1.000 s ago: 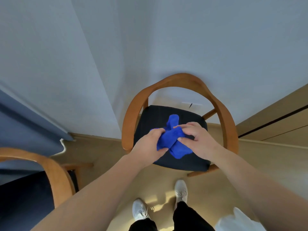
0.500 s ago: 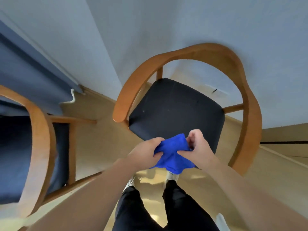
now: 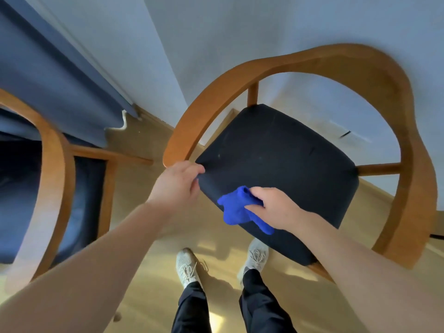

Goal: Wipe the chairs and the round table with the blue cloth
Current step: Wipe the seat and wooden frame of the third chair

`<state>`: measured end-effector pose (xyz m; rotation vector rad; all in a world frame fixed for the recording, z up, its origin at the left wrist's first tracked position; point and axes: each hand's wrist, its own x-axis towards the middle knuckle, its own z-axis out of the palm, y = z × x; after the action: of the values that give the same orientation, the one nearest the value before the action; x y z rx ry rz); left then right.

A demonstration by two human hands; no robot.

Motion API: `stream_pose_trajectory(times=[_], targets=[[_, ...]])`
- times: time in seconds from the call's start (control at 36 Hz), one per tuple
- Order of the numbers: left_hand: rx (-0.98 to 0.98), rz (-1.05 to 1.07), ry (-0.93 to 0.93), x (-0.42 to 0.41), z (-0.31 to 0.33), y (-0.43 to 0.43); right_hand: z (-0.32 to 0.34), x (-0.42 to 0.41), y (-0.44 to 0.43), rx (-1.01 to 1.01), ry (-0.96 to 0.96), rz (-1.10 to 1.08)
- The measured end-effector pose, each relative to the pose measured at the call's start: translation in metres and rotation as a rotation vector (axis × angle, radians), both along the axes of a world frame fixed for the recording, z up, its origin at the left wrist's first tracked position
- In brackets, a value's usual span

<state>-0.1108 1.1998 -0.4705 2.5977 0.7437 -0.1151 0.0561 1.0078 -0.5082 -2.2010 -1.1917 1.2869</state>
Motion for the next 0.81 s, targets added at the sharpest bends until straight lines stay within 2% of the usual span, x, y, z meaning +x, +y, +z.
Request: stream_pose_trajectory(times=[0.11, 0.19, 0.33, 0.44, 0.53, 0.69, 0.81], targets=[[0.16, 0.021, -0.064, 0.014, -0.002, 0.043, -0.029, 0.019, 0.036, -0.027, 0.051, -0.025], [0.239, -0.003, -0.059, 0.028, -0.013, 0.063, -0.057, 0.035, 0.064, -0.052, -0.007, -0.074], [0.256, -0.056, 0.013, 0.043, -0.043, 0.085, -0.109, 0.044, 0.094, -0.126, -0.285, -0.08], [0.227, -0.097, 0.054, 0.047, -0.063, 0.093, -0.138, 0.026, 0.084, -0.149, -0.53, 0.093], [0.202, -0.074, -0.002, 0.046, -0.073, 0.091, -0.156, 0.009, 0.078, -0.166, -0.639, 0.146], [0.18, -0.169, -0.082, 0.042, -0.077, 0.093, -0.178, -0.025, 0.084, -0.245, -0.595, 0.113], [0.179, -0.168, -0.063, 0.041, -0.077, 0.095, -0.184, -0.037, 0.087, -0.212, -0.642, 0.121]])
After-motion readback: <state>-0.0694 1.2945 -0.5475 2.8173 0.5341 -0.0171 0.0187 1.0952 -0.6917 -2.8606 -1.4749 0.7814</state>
